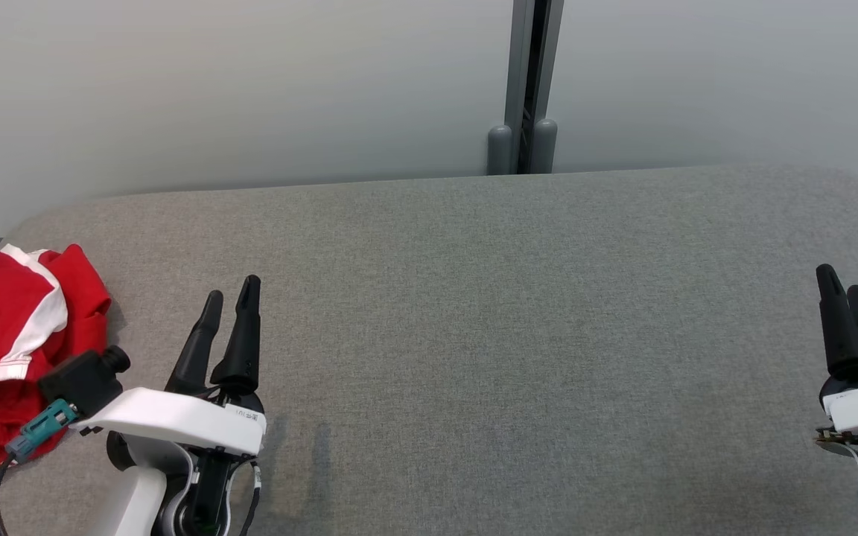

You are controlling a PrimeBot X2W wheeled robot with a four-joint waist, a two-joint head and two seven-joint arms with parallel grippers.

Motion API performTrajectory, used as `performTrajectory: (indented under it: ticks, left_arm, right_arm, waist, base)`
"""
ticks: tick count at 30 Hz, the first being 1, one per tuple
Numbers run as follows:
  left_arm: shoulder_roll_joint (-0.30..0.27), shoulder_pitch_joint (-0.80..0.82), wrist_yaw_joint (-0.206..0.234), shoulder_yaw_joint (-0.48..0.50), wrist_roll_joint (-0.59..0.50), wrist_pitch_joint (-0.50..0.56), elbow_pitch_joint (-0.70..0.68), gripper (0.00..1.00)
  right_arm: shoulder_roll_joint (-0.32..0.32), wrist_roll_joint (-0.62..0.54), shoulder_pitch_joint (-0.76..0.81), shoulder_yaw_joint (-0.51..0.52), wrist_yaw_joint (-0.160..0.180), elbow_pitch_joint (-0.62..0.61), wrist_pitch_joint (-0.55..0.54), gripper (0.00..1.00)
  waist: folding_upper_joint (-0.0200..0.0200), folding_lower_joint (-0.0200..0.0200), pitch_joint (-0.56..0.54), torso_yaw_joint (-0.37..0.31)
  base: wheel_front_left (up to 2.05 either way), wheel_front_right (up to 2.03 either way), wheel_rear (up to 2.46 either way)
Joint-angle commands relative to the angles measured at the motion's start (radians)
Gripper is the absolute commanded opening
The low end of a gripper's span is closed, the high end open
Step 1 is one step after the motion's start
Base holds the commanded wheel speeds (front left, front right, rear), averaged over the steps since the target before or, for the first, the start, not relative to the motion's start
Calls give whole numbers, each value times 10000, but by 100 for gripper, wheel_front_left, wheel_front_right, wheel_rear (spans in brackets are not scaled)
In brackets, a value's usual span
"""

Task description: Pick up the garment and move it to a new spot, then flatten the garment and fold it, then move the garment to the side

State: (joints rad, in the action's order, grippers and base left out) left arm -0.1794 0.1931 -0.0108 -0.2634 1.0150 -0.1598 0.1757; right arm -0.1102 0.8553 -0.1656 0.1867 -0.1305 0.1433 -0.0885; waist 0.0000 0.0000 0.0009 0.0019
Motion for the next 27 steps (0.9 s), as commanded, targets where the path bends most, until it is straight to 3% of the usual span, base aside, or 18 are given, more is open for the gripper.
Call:
performTrajectory:
  ticks: [1, 14, 27]
  left_arm:
    - [-204, 187, 150, -15, -513, 90, -298, 100]
    - [-763, -148, 921, -174, -2488, 686, -1129, 100]
    - [-967, -494, 1545, -178, -3734, 934, -1481, 100]
  right_arm:
    - [-183, -524, -233, -131, -3, -251, 167, 100]
    - [-243, -2996, -99, -741, -3, -798, 517, 100]
    - [-123, -4451, 74, -1267, -3, -943, 688, 100]
  waist:
    - [0, 0, -8, 6]
    - [0, 0, -51, 60]
    - [0, 0, -57, 106]
  base:
    - [0, 0, 0]
    - [0, 0, 0]
    - [0, 0, 0]
